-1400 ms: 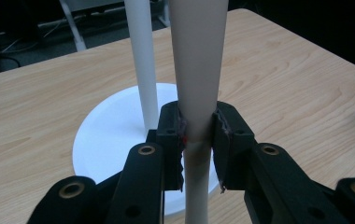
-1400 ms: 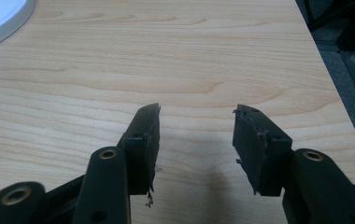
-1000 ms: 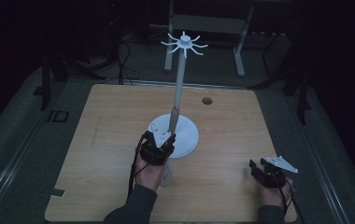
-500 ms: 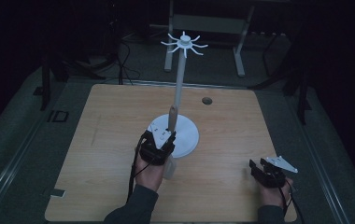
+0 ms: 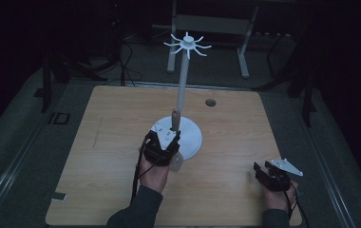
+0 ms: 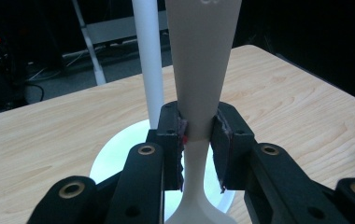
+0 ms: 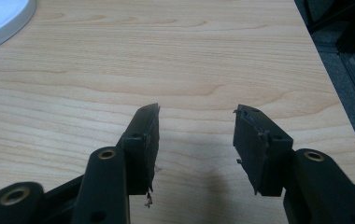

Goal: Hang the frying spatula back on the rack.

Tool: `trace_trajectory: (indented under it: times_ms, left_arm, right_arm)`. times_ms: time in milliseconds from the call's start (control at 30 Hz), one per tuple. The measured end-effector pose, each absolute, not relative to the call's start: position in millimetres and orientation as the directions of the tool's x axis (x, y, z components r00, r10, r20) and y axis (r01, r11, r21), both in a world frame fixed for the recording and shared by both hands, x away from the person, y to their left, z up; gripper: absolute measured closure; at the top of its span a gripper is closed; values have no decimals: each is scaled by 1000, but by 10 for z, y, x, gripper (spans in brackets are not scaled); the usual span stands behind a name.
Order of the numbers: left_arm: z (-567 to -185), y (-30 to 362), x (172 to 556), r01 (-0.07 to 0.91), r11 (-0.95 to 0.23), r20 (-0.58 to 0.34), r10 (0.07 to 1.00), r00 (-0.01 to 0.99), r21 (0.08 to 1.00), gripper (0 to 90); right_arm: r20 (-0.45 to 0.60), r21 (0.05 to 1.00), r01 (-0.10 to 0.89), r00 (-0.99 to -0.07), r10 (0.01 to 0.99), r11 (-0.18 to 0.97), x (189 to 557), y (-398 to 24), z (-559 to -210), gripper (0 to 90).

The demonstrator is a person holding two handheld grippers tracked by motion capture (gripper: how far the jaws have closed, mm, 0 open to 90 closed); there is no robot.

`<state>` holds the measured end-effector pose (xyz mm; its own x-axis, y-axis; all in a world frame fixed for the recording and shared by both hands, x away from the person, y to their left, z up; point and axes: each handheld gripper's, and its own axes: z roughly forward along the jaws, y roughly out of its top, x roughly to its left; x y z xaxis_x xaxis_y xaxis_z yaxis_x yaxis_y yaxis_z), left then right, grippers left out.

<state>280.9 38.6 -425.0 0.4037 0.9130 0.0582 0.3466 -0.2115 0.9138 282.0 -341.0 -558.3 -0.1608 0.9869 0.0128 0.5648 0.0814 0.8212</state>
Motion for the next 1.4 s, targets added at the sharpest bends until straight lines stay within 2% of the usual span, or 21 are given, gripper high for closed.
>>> trace_trajectory:
  times_ms: [1400]
  left_arm:
    - [-3755, 258, 2934, 232, -190, 94, 924, 370, 954, 744]
  right_arm:
    - [10, 822, 563, -161, 987, 83, 2820, -3416, -5581, 504]
